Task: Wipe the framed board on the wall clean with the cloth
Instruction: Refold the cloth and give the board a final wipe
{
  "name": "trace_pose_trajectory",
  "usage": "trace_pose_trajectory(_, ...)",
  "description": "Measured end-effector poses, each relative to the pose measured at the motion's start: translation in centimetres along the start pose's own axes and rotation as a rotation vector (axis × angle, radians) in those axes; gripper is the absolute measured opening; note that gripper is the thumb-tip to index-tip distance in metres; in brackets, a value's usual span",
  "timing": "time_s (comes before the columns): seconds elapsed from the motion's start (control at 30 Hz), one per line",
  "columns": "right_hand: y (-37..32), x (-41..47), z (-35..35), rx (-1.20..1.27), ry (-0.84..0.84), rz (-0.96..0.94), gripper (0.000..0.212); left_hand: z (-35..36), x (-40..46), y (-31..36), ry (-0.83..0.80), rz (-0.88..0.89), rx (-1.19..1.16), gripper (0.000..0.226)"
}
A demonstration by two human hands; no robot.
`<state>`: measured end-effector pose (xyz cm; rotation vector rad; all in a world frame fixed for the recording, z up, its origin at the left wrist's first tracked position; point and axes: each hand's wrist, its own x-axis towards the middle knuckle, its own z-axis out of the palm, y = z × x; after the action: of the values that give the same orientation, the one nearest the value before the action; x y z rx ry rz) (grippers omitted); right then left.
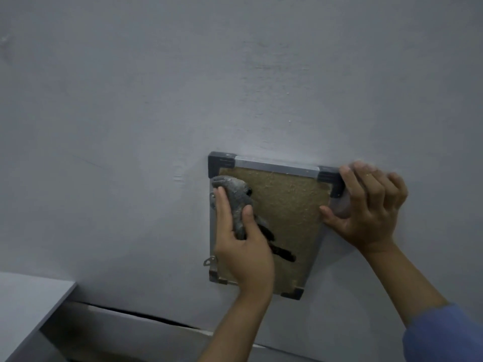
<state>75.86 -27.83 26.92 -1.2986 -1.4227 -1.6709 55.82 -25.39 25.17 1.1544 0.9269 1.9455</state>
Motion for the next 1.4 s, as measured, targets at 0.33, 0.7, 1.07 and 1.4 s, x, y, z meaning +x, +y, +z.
trace_pose_trajectory(0.33, 0.1, 0.1, -0.2, 0.01, -0.014, 0.0, 0.063, -1.3, -0.7, -0.5, -0.211, 0.235, -0.008, 0.055)
trace_pose_trajectory(0.7, -0.2, 0.0, 0.0, 0.0, -0.013, 0.027, 0.062, 1.7, -0.9, -0.5, -0.108, 0.201, 0.149, 0.053)
trace_pose_trajectory(1.07, 0.0, 0.6, -1.6, 0.083, -0.112, 0.032, 0.063, -1.0, 1.8, 0.1, -0.167, 0.343, 0.139, 0.05)
trace_pose_trajectory(1.4, 0.9, 1.9, -4.0, 0.018, -0.336, -0.032, 0.07, -0.3, -0.5, -3.0, -0.646, 0.907, 0.351, 0.059)
